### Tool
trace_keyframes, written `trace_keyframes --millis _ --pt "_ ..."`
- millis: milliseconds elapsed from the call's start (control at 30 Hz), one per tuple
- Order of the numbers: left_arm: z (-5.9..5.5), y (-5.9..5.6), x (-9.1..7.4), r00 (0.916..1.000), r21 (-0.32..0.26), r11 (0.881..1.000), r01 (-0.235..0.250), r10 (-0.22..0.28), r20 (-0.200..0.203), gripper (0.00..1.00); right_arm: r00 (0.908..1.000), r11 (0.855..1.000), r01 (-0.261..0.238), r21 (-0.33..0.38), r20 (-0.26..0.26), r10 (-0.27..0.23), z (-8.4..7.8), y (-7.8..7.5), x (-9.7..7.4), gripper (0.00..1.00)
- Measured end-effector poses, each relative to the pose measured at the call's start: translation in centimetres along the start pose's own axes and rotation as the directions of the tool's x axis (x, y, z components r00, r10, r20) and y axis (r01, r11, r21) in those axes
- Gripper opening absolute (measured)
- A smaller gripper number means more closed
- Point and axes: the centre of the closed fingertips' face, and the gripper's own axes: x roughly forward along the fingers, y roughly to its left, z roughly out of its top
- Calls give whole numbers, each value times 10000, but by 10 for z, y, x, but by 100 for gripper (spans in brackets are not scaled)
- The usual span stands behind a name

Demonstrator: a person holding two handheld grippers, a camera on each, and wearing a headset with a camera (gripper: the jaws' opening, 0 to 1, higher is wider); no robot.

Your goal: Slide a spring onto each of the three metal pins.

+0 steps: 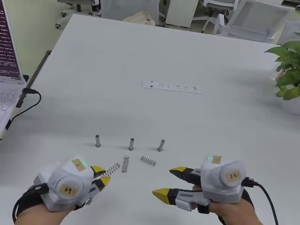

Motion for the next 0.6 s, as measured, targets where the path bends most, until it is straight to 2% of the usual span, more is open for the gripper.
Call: trace_keyframes --millis 300,600 --pt "14 -19 4 9986 993 9937 520 -527 51 3 9987 9989 -478 35 162 477 4 10 6 41" --pt "24 -51 10 9911 1867 9738 1298 -1329 40 3 9957 9963 -822 234 445 811 8 15 9 34"
